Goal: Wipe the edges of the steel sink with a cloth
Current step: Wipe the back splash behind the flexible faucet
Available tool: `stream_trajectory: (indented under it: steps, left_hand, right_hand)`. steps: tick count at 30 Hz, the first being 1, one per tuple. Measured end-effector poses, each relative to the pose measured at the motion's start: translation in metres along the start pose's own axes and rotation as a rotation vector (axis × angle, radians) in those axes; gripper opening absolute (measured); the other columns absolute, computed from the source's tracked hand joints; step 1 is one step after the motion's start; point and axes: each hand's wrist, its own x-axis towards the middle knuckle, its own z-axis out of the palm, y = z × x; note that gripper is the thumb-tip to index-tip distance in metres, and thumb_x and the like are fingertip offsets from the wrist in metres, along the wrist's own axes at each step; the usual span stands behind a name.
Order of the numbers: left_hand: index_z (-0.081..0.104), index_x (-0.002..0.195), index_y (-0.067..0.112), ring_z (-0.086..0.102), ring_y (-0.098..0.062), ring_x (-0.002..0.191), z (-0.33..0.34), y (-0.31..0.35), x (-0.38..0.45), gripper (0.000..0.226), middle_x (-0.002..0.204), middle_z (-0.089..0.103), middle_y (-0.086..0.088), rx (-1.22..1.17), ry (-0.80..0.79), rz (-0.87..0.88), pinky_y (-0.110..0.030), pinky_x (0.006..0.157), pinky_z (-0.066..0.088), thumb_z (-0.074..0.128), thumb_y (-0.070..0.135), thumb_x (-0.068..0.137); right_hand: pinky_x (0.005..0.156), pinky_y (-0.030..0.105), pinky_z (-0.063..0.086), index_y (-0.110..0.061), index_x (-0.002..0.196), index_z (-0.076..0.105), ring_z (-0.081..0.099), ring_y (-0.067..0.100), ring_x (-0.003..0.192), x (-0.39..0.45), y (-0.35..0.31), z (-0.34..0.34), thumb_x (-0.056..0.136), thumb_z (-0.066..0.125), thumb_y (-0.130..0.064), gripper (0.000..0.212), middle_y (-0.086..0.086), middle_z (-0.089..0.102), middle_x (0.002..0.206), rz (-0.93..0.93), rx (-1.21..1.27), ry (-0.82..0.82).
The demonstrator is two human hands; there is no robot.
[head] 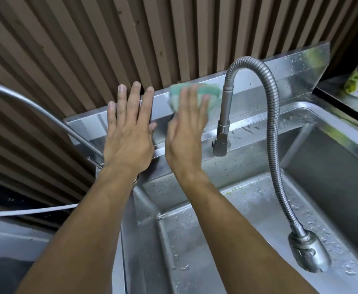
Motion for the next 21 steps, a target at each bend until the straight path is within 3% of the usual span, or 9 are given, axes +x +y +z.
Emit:
stream_trajectory:
  steps: [2, 3, 6, 8, 11, 14, 16, 18, 21]
  left_hand:
    - [-0.002, 0.165, 0.023, -0.016, -0.028, 0.159, 0.0, 0.001, 0.0, 0.066, 0.174, -0.008, -0.004, 0.0, 0.0, -0.007, -0.043, 0.125, -0.015, 0.033, 0.027, 0.109]
    - [-0.001, 0.165, 0.022, -0.016, -0.028, 0.159, 0.001, 0.002, 0.0, 0.067, 0.174, -0.008, -0.004, -0.004, 0.008, -0.012, -0.043, 0.125, -0.015, 0.034, 0.026, 0.109]
    - [0.001, 0.165, 0.021, -0.014, -0.03, 0.159, 0.002, 0.005, -0.001, 0.067, 0.174, -0.006, -0.004, -0.022, 0.031, -0.012, -0.043, 0.124, -0.015, 0.036, 0.024, 0.108]
    - [0.001, 0.165, 0.021, -0.014, -0.03, 0.159, 0.002, 0.003, -0.001, 0.067, 0.174, -0.006, -0.004, -0.028, 0.035, -0.006, -0.043, 0.124, -0.015, 0.036, 0.023, 0.108]
    - [0.001, 0.165, 0.021, -0.015, -0.03, 0.159, 0.001, 0.002, -0.001, 0.066, 0.174, -0.007, -0.004, -0.026, 0.039, -0.01, -0.043, 0.124, -0.015, 0.037, 0.023, 0.109]
    - [0.001, 0.165, 0.02, -0.015, -0.03, 0.159, 0.003, 0.003, -0.001, 0.067, 0.174, -0.007, -0.004, -0.033, 0.045, -0.006, -0.043, 0.124, -0.016, 0.038, 0.022, 0.109]
    - [0.002, 0.165, 0.02, -0.015, -0.031, 0.159, 0.003, 0.002, 0.0, 0.068, 0.174, -0.007, -0.005, -0.037, 0.047, -0.004, -0.044, 0.124, -0.016, 0.038, 0.023, 0.109]
    - [0.002, 0.165, 0.019, -0.014, -0.031, 0.159, 0.002, 0.002, 0.0, 0.067, 0.174, -0.006, -0.006, -0.046, 0.051, 0.003, -0.045, 0.125, -0.015, 0.038, 0.022, 0.108]
    - [0.002, 0.165, 0.019, -0.013, -0.032, 0.159, 0.002, 0.002, 0.0, 0.067, 0.174, -0.005, -0.006, -0.039, 0.054, 0.008, -0.046, 0.125, -0.014, 0.036, 0.022, 0.109]
  right_hand:
    - [0.126, 0.061, 0.012, -0.012, 0.163, 0.02, -0.007, 0.029, 0.16, -0.009, 0.012, -0.007, 0.1, 0.039, -0.004, 0.067, 0.005, 0.011, 0.173, -0.103, -0.06, -0.155]
    - [0.126, 0.059, 0.013, -0.013, 0.164, 0.02, -0.007, 0.029, 0.16, -0.007, 0.016, -0.01, 0.1, 0.039, -0.003, 0.067, 0.004, 0.01, 0.173, -0.099, -0.074, -0.151]
    - [0.129, 0.036, -0.006, -0.011, 0.164, 0.015, -0.016, 0.013, 0.156, 0.004, 0.004, -0.014, 0.102, 0.032, -0.006, 0.064, 0.005, 0.004, 0.173, 0.093, -0.032, 0.028]
    - [0.123, 0.024, -0.014, -0.007, 0.164, 0.007, -0.013, 0.011, 0.155, -0.003, -0.009, -0.011, 0.103, 0.032, -0.006, 0.066, 0.007, -0.002, 0.173, 0.232, -0.033, 0.051]
    - [0.128, 0.039, 0.005, 0.004, 0.16, -0.005, 0.0, 0.034, 0.158, -0.018, -0.013, -0.006, 0.101, 0.043, -0.004, 0.076, 0.021, -0.011, 0.17, 0.388, -0.238, -0.154]
    - [0.124, 0.053, 0.019, 0.019, 0.154, 0.0, 0.014, 0.051, 0.153, -0.019, -0.023, -0.007, 0.103, 0.041, -0.014, 0.073, 0.042, -0.002, 0.162, 0.453, -0.514, -0.302]
    - [0.122, 0.062, 0.016, 0.022, 0.152, 0.003, 0.013, 0.059, 0.15, -0.02, -0.032, -0.01, 0.105, 0.034, -0.017, 0.068, 0.048, 0.001, 0.158, 0.416, -0.626, -0.501]
    - [0.123, 0.065, 0.009, 0.018, 0.154, 0.003, 0.008, 0.058, 0.151, -0.031, -0.027, -0.021, 0.107, 0.027, -0.018, 0.064, 0.044, 0.001, 0.16, 0.232, -0.735, -0.62]
    - [0.126, 0.054, 0.0, 0.011, 0.156, 0.019, 0.012, 0.047, 0.155, -0.042, -0.003, -0.045, 0.106, 0.014, -0.023, 0.061, 0.033, 0.017, 0.165, 0.005, -0.618, -0.612]
